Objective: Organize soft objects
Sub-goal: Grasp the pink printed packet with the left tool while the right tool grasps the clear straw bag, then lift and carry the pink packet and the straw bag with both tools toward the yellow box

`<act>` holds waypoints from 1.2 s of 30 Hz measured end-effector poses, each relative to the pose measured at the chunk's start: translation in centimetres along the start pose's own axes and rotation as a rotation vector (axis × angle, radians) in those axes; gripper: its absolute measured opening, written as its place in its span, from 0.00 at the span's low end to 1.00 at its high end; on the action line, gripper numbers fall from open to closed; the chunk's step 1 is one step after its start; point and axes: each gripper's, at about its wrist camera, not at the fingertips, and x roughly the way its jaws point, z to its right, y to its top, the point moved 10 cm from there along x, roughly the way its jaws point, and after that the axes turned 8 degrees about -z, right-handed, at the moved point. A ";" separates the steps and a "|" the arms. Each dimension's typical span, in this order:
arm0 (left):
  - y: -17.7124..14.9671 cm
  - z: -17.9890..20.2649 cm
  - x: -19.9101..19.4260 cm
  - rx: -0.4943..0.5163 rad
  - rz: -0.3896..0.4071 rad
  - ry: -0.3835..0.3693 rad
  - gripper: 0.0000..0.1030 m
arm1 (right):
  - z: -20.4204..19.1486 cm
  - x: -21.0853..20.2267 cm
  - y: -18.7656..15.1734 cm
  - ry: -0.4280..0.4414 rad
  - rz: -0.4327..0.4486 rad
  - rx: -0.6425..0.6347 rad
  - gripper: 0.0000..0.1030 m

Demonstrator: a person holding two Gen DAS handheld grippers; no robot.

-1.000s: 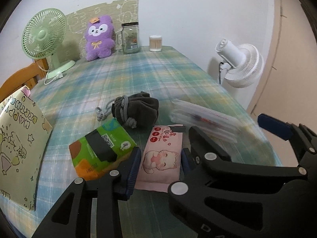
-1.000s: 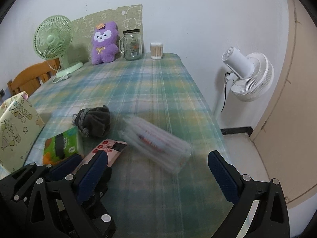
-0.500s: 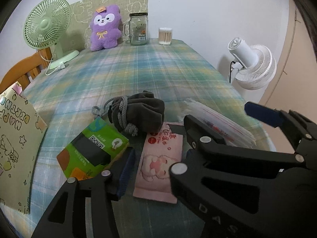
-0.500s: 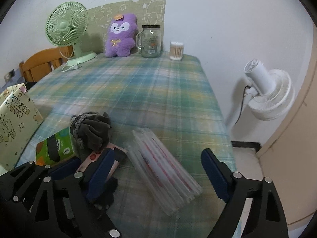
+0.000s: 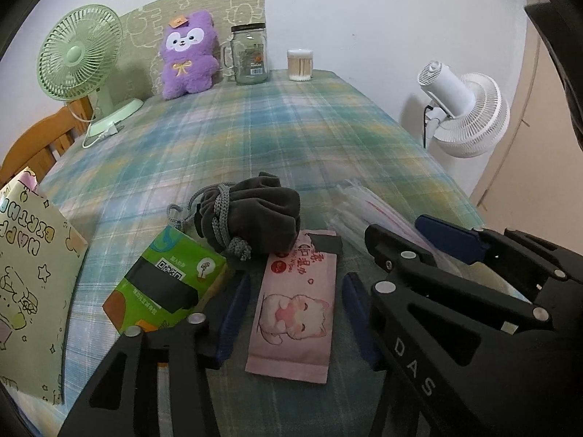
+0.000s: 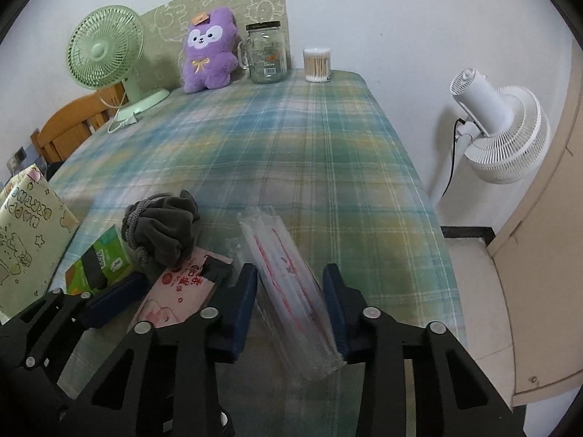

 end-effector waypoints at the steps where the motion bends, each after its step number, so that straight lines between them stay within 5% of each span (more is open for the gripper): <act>1: -0.1 0.0 -0.1 0.005 -0.001 -0.010 0.45 | 0.0 -0.1 -0.1 -0.001 0.001 0.007 0.36; 21: -2.0 0.6 -3.2 0.089 0.029 -0.108 0.39 | -0.9 -3.4 -3.1 -0.011 0.026 0.154 0.22; 36: -1.9 -0.1 -6.1 0.118 0.075 -0.100 0.39 | -1.9 -6.7 -3.2 -0.031 0.081 0.162 0.19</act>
